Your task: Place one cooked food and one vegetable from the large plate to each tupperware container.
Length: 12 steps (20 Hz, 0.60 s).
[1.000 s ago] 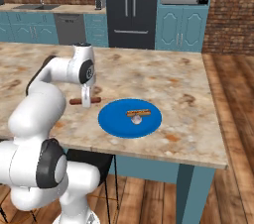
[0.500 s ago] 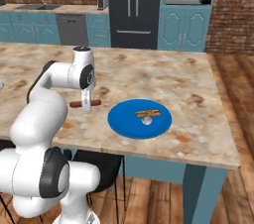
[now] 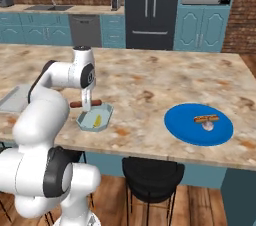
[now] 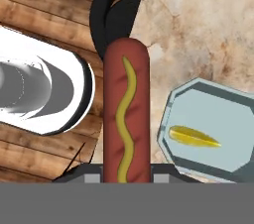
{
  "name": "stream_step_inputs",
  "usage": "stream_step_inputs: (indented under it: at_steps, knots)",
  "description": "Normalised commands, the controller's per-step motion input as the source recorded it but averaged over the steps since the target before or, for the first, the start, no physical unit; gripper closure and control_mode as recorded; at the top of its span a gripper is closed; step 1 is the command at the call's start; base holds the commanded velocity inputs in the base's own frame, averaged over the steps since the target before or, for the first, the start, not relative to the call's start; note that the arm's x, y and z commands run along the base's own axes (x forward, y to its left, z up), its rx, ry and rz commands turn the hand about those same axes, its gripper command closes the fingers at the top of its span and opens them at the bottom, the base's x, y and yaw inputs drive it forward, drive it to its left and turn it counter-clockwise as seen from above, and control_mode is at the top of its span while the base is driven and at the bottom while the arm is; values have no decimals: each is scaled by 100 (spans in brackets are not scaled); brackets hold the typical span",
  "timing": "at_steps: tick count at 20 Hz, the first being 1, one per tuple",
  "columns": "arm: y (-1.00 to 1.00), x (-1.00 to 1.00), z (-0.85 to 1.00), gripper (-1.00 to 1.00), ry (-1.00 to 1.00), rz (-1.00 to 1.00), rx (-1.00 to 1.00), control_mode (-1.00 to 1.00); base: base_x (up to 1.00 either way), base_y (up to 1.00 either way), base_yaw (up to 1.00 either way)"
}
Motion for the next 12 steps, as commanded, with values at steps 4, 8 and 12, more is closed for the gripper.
stream_step_inputs:
  at_steps: [4,8,12]
  knots:
    - [0,0,0,100,0,0,0,100,0,57,0]
    - [0,0,0,100,0,0,0,100,0,0,0]
    - [1,0,0,100,0,-2,0,-100,0,0,0]
